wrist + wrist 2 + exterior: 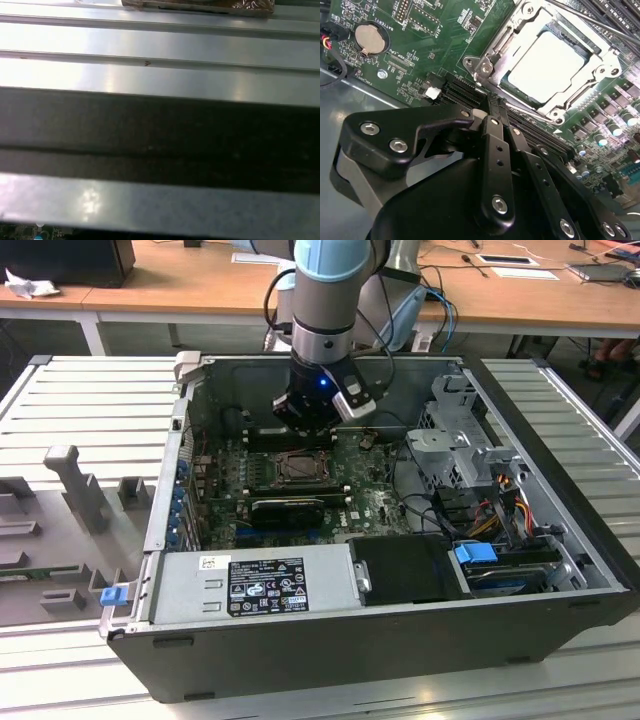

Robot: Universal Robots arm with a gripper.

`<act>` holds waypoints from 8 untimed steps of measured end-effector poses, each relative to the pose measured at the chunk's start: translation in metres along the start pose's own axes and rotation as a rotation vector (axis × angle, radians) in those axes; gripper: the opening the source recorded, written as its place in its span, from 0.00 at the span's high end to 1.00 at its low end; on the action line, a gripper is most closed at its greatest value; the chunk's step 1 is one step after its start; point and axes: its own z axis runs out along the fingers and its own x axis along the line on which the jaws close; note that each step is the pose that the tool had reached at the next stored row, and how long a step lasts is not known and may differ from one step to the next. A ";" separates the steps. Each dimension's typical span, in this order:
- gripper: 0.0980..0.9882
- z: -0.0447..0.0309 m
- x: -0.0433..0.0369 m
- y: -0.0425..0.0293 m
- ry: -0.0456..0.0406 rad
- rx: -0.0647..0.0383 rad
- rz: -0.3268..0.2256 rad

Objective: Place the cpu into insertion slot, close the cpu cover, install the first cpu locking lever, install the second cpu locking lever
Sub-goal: 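Install the first cpu locking lever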

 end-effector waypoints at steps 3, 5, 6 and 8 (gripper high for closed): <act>0.99 0.0018 -0.0005 -0.0002 -0.0001 0.000 0.000; 0.99 0.0025 -0.0006 -0.0003 0.0000 0.000 0.000; 0.99 0.0028 -0.0006 -0.0004 0.0000 0.000 0.000; 0.99 0.0032 -0.0006 -0.0004 0.0001 0.000 0.000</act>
